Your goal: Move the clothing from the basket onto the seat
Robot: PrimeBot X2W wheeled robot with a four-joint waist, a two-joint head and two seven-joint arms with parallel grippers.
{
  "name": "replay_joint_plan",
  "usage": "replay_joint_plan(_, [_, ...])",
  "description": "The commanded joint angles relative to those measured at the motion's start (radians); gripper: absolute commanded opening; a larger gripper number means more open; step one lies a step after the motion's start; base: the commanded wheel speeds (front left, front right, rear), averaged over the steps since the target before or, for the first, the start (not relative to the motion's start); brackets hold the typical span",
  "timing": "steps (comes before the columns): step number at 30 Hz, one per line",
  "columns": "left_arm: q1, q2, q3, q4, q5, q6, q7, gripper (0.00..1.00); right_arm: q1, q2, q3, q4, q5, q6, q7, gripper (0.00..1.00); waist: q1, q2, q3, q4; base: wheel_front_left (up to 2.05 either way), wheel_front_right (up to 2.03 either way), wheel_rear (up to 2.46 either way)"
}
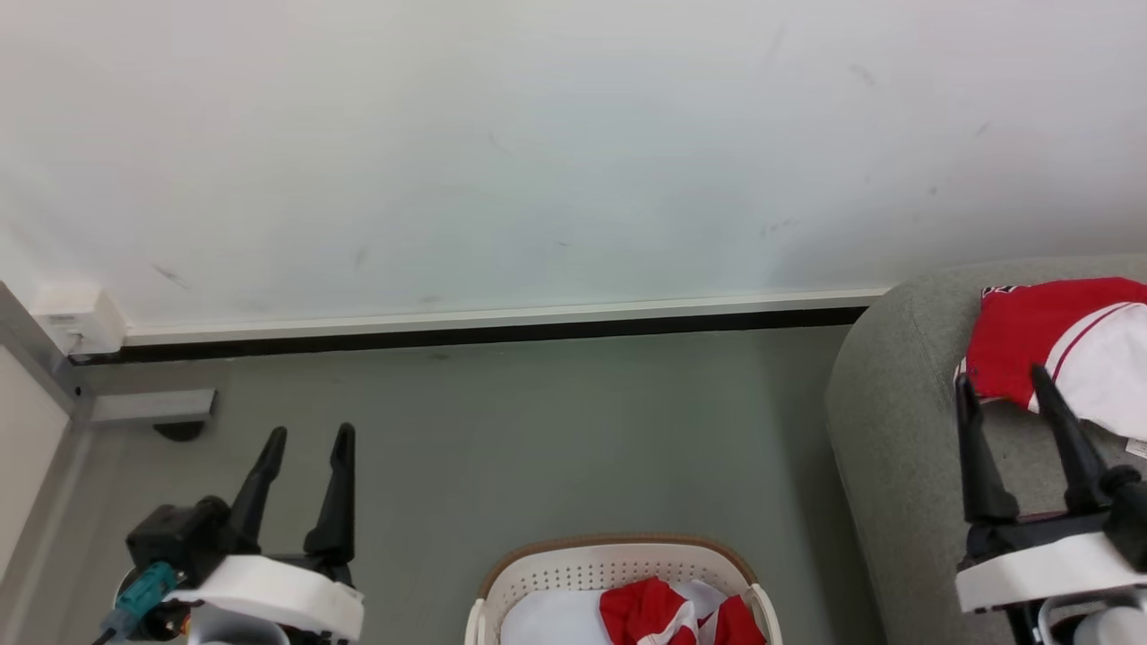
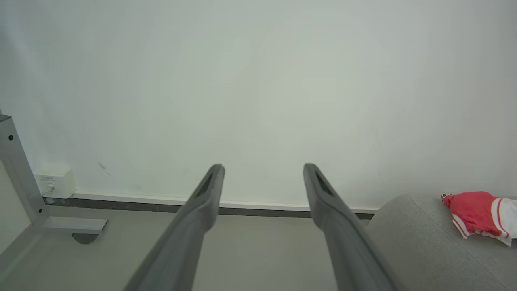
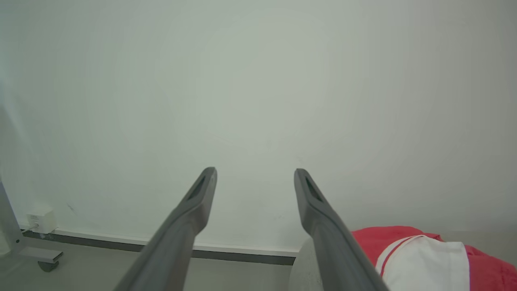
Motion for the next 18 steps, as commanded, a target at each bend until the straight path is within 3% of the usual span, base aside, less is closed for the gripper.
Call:
replay_joint_plan(1, [0.016, -0.008, 0.018, 0.002, 0.018, -0.011, 0.0, 1.0, 0.025, 0.014, 0.006, 0.003, -0.005, -0.003, -0.012, 1.0, 0.0002, 0.0, 0.002, 0.004, 0.0, 0.0, 0.0])
replay_joint_plan(9, [0.047, -0.071, 0.135, 0.019, 0.107, -0.061, 0.0, 1.0, 0.073, 0.082, 0.015, 0.042, -0.006, -0.003, -0.045, 1.0, 0.0002, 0.0, 0.011, 0.002, 0.0, 0.0, 0.0])
replay_joint_plan(18, [0.099, -0.15, 0.247, 0.018, 0.189, -0.115, 0.0, 1.0, 0.125, 0.114, 0.035, -0.045, -0.012, -0.003, -0.045, 1.0, 0.0002, 0.0, 0.011, -0.016, 0.0, 0.0, 0.0])
